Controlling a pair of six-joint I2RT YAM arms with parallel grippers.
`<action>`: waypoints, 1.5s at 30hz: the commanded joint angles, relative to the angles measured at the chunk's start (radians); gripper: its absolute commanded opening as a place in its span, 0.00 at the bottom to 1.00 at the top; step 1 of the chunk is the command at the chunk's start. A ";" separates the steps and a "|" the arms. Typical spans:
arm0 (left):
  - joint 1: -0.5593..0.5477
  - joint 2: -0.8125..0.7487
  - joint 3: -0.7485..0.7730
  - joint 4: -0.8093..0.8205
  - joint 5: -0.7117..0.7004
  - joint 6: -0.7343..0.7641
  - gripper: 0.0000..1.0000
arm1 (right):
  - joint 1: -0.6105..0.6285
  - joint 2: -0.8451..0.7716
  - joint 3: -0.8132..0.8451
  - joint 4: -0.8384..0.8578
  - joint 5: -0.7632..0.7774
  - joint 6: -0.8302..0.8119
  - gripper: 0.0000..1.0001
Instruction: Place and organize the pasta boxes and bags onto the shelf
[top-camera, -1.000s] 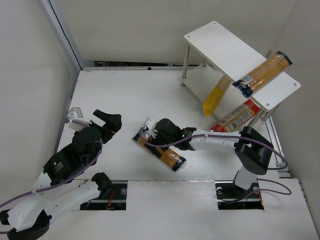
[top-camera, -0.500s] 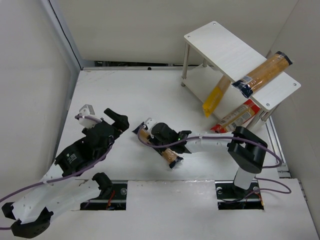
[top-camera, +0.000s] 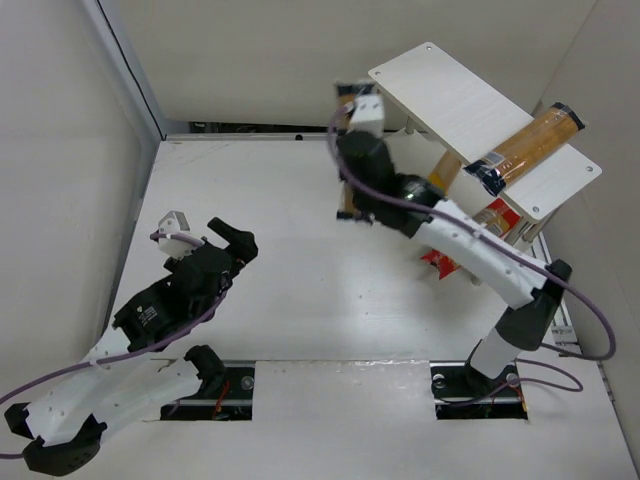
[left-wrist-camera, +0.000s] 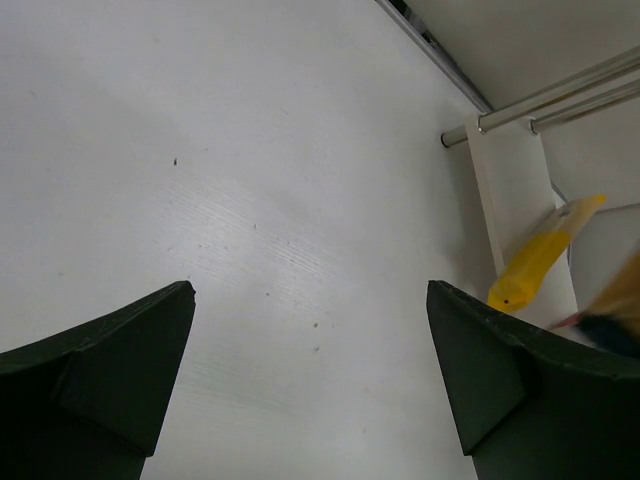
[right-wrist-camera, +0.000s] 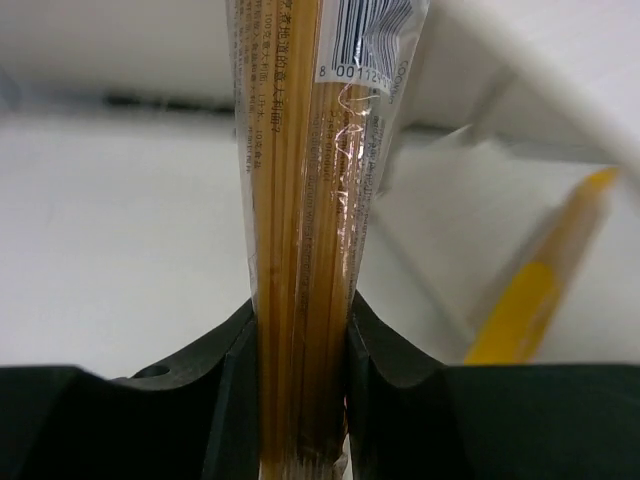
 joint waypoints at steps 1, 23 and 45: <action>0.002 0.014 -0.006 -0.013 -0.044 -0.027 1.00 | -0.143 -0.107 0.158 0.137 0.275 -0.038 0.00; 0.002 0.029 0.012 -0.050 -0.072 -0.037 1.00 | -0.492 0.247 0.677 0.119 0.502 -0.047 0.14; -0.017 -0.008 0.021 -0.059 -0.062 -0.055 1.00 | -0.426 0.020 0.403 0.047 -0.821 -0.330 1.00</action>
